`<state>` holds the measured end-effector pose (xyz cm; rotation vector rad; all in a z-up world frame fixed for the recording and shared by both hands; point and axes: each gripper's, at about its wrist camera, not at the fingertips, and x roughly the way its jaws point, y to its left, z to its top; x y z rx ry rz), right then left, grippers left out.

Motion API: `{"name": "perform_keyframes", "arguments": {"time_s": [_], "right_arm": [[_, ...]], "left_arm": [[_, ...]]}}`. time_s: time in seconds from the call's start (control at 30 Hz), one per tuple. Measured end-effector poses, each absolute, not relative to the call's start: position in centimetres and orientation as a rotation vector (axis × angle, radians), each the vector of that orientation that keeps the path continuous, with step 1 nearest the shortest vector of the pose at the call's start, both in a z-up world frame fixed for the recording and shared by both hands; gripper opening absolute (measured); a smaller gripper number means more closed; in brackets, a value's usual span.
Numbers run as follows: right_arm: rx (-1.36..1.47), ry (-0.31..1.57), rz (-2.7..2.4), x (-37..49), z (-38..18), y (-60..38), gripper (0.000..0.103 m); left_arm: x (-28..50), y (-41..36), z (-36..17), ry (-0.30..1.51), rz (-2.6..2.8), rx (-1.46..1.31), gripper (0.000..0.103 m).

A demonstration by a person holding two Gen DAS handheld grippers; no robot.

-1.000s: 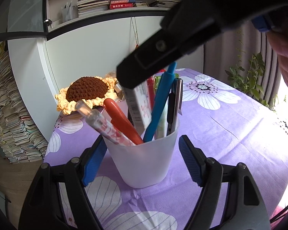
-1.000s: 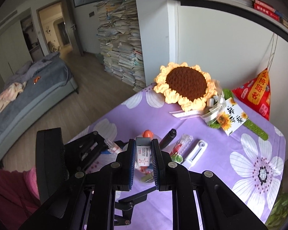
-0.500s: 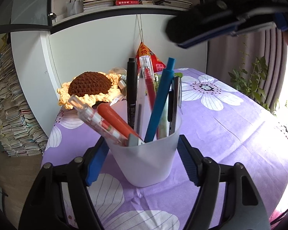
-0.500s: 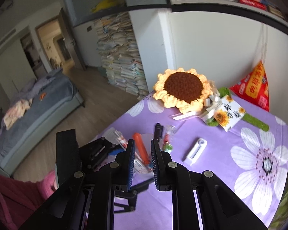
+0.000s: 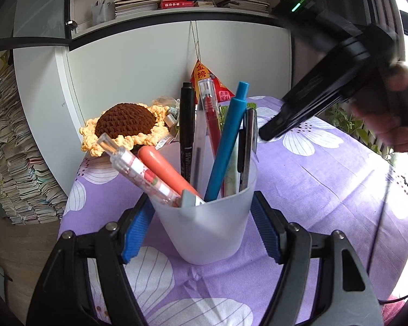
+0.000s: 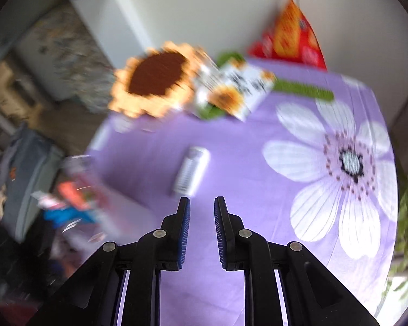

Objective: Organize stationery
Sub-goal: 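Reach down and grasp the white correction-tape dispenser with the right tool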

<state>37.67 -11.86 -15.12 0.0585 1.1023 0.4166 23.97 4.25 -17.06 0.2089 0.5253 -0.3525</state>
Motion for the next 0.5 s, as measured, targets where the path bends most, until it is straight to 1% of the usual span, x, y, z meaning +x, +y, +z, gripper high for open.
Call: {"name": "perform_keyframes", "arguments": {"time_s": [0.07,0.13,0.23,0.5], "right_arm": [[0.081,1.156,0.381,39.4,-16.5,-11.9,0.021],[0.1,1.186,0.366,40.5,-17.4,-12.0,0.03],[0.119,1.201,0.358,41.3,-17.9,-11.7,0.041],[0.119,1.22,0.364,41.4,-18.7,-11.0,0.041]], "left_arm": [[24.0,4.3,-17.1,0.525,-0.353,0.21,0.07],[24.0,4.3,-17.0,0.524,-0.352,0.212,0.07],[23.9,4.4,-17.0,0.519,-0.348,0.213,0.07],[23.6,4.5,-17.0,0.496,-0.294,0.247,0.07]]}}
